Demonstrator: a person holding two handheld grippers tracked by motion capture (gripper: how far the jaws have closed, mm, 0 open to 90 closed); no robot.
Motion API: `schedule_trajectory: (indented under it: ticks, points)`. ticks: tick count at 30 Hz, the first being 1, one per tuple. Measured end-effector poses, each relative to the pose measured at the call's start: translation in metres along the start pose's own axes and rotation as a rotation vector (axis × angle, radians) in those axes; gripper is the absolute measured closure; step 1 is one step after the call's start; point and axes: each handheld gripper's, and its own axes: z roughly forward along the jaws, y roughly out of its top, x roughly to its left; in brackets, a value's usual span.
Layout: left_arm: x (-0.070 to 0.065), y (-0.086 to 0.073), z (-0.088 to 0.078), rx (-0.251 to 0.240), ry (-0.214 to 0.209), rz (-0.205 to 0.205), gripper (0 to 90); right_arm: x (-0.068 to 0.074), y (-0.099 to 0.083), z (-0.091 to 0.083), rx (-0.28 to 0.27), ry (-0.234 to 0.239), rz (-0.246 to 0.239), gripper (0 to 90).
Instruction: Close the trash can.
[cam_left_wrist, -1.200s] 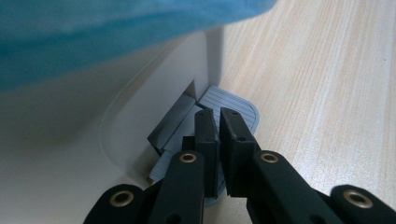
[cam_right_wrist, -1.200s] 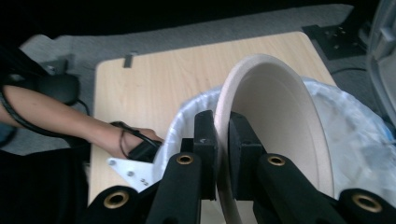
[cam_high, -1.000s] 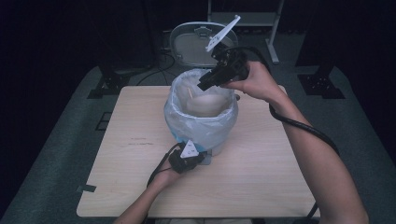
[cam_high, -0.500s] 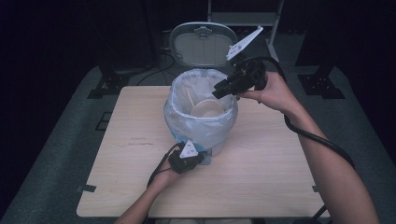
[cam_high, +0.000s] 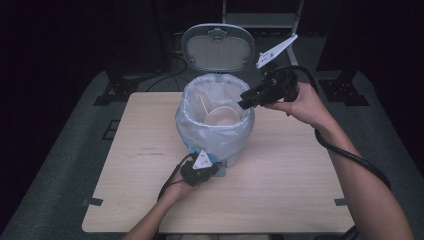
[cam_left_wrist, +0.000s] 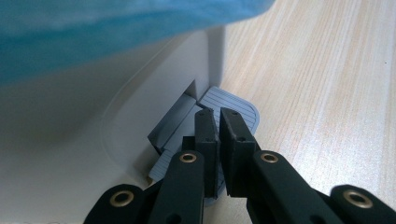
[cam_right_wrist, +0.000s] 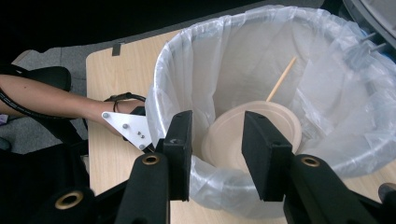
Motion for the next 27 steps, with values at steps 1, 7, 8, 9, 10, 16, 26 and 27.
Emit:
schedule_trajectory:
  ticks: [1,7,8,9,10,16,26,27]
  points:
    - [0.000,0.000,0.000,-0.002,0.000,-0.001,86.6,0.000,-0.001,-0.001,0.001,-0.001,0.004,61.2]
    - [0.000,0.000,0.000,0.001,0.003,0.000,86.6,0.001,-0.009,-0.007,0.004,-0.009,0.013,59.1]
    - [0.000,0.000,0.000,0.003,0.003,0.000,86.6,0.001,-0.010,-0.008,0.004,-0.011,0.017,58.9]
    - [0.000,0.000,0.000,0.003,0.002,0.000,86.6,0.000,-0.012,-0.009,0.003,-0.012,0.020,58.7]
    - [0.000,0.000,0.000,0.004,0.002,0.000,86.6,0.000,-0.014,-0.010,0.002,-0.013,0.023,58.5]
    - [0.000,0.002,0.000,0.012,0.003,0.009,86.6,-0.002,-0.026,-0.020,-0.009,-0.022,0.047,57.1]
    - [0.000,0.002,0.000,0.012,0.005,0.008,86.5,-0.005,-0.045,-0.026,-0.031,-0.025,0.080,54.0]
    - [0.000,0.002,0.000,0.013,0.005,0.007,86.5,-0.005,-0.048,-0.026,-0.033,-0.023,0.088,54.0]
